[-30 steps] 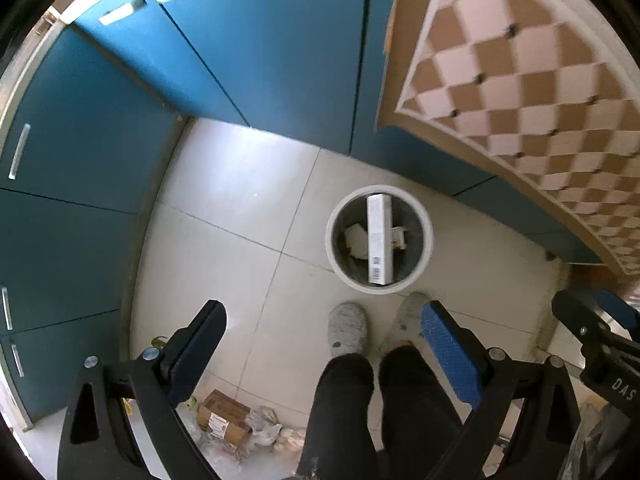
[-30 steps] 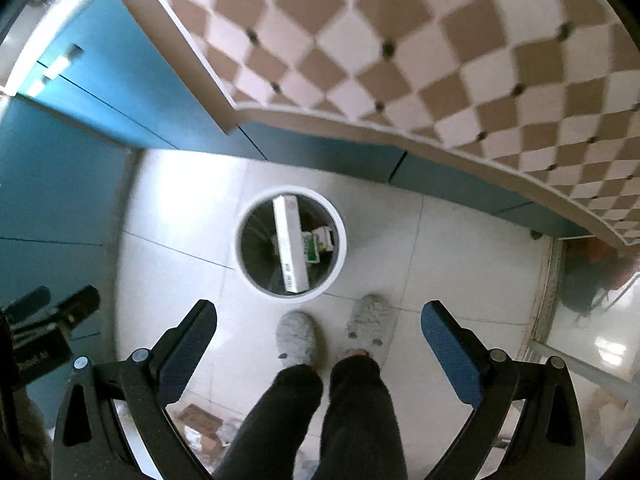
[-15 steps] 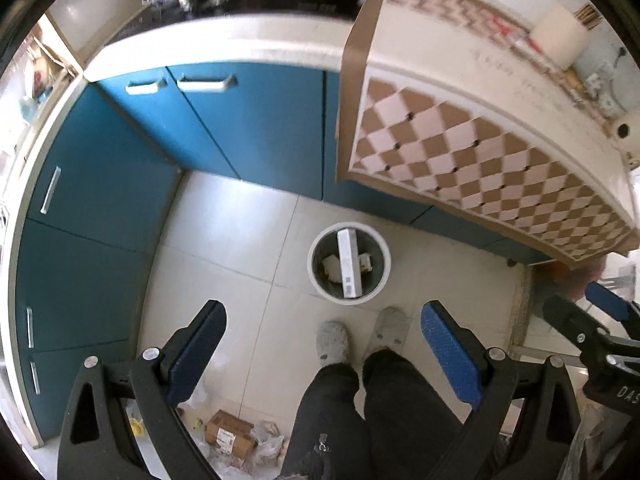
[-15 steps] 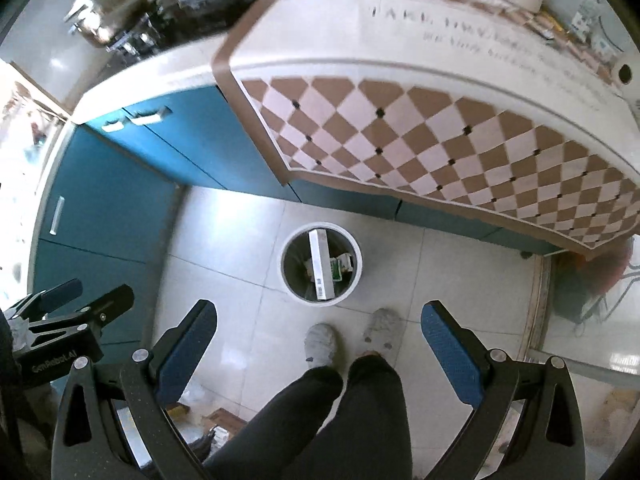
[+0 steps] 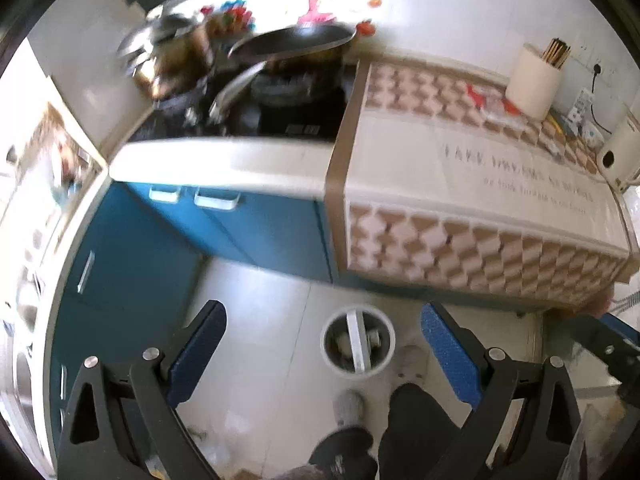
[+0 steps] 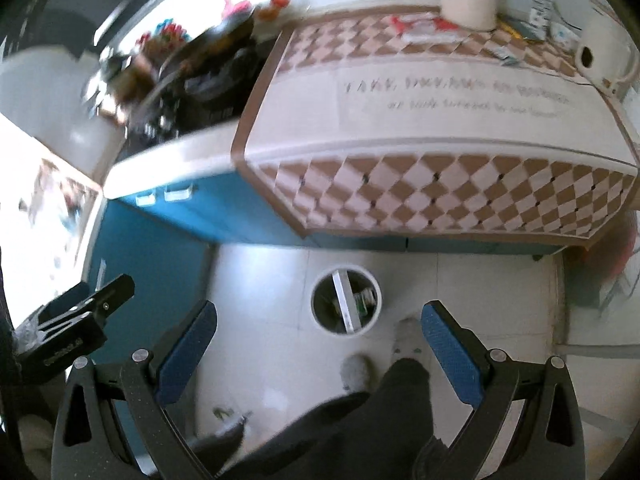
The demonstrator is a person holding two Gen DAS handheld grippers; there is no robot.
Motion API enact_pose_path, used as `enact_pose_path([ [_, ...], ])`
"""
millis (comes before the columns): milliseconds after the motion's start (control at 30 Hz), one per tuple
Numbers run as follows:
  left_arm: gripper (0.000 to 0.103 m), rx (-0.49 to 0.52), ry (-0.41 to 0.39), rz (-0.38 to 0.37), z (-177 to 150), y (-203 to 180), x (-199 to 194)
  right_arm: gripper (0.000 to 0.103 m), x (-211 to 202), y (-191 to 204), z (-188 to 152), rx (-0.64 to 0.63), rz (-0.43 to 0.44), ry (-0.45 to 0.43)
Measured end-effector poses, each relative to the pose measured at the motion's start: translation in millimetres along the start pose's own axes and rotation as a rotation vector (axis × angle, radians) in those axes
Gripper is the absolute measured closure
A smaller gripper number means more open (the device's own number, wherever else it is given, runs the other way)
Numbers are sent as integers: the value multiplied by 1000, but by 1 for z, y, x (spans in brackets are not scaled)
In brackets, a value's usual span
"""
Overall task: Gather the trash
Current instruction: 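Raise both empty tools back toward the counter, then grasp the red-white sugar bag with the left tool while the right tool grasps the white sachet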
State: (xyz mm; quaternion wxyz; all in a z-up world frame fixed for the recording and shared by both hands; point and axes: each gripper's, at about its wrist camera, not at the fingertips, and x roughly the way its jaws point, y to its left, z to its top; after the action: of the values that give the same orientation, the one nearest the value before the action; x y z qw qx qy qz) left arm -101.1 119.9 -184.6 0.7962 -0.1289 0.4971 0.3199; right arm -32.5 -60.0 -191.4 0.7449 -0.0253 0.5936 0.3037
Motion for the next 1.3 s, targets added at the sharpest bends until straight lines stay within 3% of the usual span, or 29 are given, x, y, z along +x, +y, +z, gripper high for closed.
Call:
enact_pose_path([
  [133,3,20,-56,-8,47,-34,7,0,-16,-30,45,65,-4,-88],
  [300,3,20,-17,-65,121,-97,49,0,-15,-86,105,164,-10,-128],
  [467,3,-54,165,-227,197,-176,126,0,4,-175,187,285,-33,-147],
  [667,5,-203,377,-388,261,-271,230,0,58,-294,287,428,-113,-129],
  [800,17,-333,470,-436,290,-312,290,0,101,-352,337,490,-138,-76],
  [900,20,-421,519,-440,303,-329,328,0,131,-376,364,502,-148,-50],
  [1000,26,-460,524,-388,314,-337,348,0,156,-389,387,489,-153,-37],
  [1067,48,-439,476,-335,327,-343,346,0,171,-391,401,465,-158,-34],
  [1100,66,-422,475,-302,332,-345,348,0,177,-392,406,455,-162,-32],
  [1300,81,-306,385,-184,342,-347,342,0,221,-378,427,365,-228,15],
])
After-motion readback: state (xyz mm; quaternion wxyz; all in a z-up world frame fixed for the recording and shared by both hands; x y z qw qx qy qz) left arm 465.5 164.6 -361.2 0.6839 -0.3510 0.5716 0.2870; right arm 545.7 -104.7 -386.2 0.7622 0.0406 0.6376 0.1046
